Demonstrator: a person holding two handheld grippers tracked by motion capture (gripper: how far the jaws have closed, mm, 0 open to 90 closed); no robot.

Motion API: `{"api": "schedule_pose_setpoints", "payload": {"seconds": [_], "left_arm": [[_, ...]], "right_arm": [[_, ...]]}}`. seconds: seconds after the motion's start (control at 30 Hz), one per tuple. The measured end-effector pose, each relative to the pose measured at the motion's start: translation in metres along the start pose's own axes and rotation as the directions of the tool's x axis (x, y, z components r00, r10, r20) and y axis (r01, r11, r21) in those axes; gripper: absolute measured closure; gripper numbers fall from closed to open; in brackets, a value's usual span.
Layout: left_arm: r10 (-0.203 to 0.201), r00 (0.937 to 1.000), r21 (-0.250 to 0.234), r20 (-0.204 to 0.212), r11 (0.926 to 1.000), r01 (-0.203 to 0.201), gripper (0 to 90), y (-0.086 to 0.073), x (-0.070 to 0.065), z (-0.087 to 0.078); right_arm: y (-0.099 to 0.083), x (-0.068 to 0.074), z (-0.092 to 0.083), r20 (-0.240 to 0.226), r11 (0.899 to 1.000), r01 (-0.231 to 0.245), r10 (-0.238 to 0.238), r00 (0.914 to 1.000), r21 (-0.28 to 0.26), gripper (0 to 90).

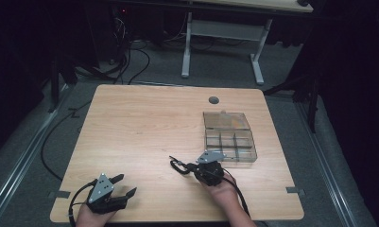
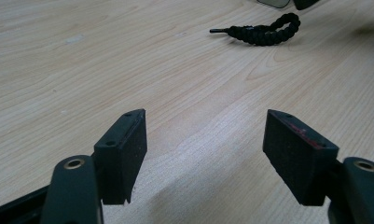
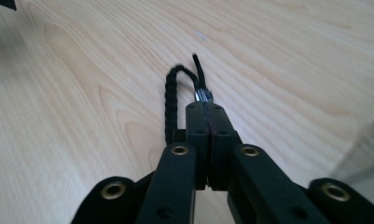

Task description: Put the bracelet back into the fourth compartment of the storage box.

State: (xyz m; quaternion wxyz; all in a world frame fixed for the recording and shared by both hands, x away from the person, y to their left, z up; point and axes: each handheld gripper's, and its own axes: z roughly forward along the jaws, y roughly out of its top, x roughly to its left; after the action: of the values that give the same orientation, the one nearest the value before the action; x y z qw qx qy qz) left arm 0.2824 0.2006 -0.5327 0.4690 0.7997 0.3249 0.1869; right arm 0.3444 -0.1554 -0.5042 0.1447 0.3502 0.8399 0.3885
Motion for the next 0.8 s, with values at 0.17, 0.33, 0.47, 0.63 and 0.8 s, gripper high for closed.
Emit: {"api": "schedule_pose_setpoints", "payload": {"seconds": [0.17, 0.33, 0.47, 0.63, 0.8], "left_arm": [[0.000, 1.0000, -0.002, 0.002, 1.0000, 0.000, 31.0, 0.000, 0.000, 0.000], [0.003, 1.0000, -0.001, -0.001, 1.0000, -0.003, 31.0, 0.000, 0.000, 0.000], [0.002, 1.0000, 0.001, 0.000, 1.0000, -0.002, 31.0, 0.000, 0.000, 0.000], [-0.058, 0.9982, -0.031, 0.012, 0.9978, 0.059, 31.0, -0.001, -0.005, 0.002], [0.000, 1.0000, 0.004, -0.003, 1.0000, 0.000, 31.0, 0.000, 0.000, 0.000]], "right_arm": [[0.013, 0.004, 0.014, -0.001, 1.000, 0.025, -0.025, 0.9997, 0.011, 90.0], [0.013, 0.005, 0.033, 0.002, 0.998, 0.037, -0.037, 0.9993, 0.043, 90.0], [0.008, 0.006, 0.035, 0.008, 0.997, 0.050, -0.050, 0.9987, 0.052, 90.0], [-0.001, 0.008, 0.032, 0.015, 0.997, 0.058, -0.059, 0.9981, 0.050, 90.0], [-0.009, 0.007, 0.026, 0.014, 0.997, 0.061, -0.062, 0.9980, 0.051, 90.0]]}}
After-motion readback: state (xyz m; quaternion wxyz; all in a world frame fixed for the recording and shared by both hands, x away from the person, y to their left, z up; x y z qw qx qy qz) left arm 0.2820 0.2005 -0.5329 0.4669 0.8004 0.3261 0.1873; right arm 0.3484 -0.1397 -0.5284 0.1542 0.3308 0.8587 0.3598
